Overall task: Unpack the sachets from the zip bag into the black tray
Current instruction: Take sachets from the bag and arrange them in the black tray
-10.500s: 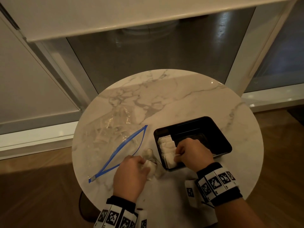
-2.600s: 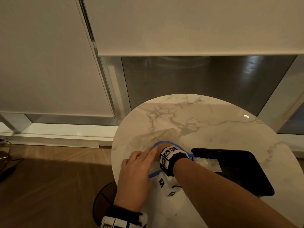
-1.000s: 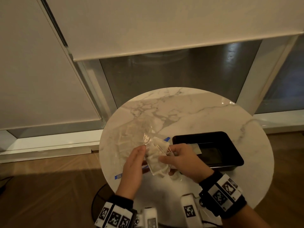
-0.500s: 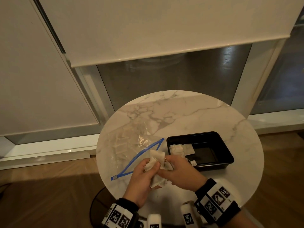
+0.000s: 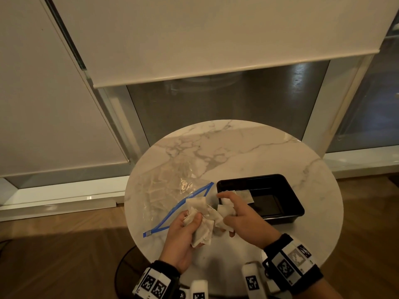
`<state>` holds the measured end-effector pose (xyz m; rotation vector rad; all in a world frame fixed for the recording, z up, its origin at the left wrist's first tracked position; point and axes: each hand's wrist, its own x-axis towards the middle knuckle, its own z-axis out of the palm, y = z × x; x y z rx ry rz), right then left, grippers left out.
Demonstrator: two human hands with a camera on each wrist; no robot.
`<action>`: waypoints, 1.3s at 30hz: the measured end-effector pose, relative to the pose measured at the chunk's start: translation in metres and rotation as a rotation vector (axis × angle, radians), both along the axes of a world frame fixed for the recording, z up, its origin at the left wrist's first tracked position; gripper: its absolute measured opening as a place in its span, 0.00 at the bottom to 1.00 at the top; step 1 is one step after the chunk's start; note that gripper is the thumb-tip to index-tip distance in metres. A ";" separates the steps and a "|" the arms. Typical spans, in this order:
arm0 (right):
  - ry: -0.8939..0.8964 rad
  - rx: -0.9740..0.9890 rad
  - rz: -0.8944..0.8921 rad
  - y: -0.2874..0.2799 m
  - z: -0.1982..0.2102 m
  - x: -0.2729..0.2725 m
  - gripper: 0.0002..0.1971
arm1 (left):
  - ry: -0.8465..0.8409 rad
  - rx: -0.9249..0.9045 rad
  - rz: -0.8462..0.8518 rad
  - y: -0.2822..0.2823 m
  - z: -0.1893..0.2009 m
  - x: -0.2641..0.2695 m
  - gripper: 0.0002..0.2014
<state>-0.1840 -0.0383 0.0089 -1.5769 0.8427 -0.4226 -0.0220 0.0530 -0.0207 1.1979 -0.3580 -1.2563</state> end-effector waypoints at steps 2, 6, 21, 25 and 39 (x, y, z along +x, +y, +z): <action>-0.005 0.002 -0.020 -0.003 -0.002 -0.004 0.28 | 0.008 0.012 0.020 -0.001 -0.002 0.001 0.13; -0.016 0.007 -0.123 -0.009 -0.005 -0.010 0.22 | 0.045 0.025 0.049 -0.003 -0.006 0.001 0.13; 0.301 -0.224 -0.537 -0.083 -0.041 -0.063 0.07 | 0.459 0.005 0.092 -0.006 -0.036 -0.014 0.22; 0.429 -0.219 -0.499 -0.093 -0.045 -0.056 0.05 | 0.464 -0.004 0.152 -0.009 -0.044 -0.009 0.24; 0.659 -0.084 -0.401 -0.118 -0.047 -0.022 0.04 | 0.404 0.008 0.127 -0.015 -0.051 -0.004 0.23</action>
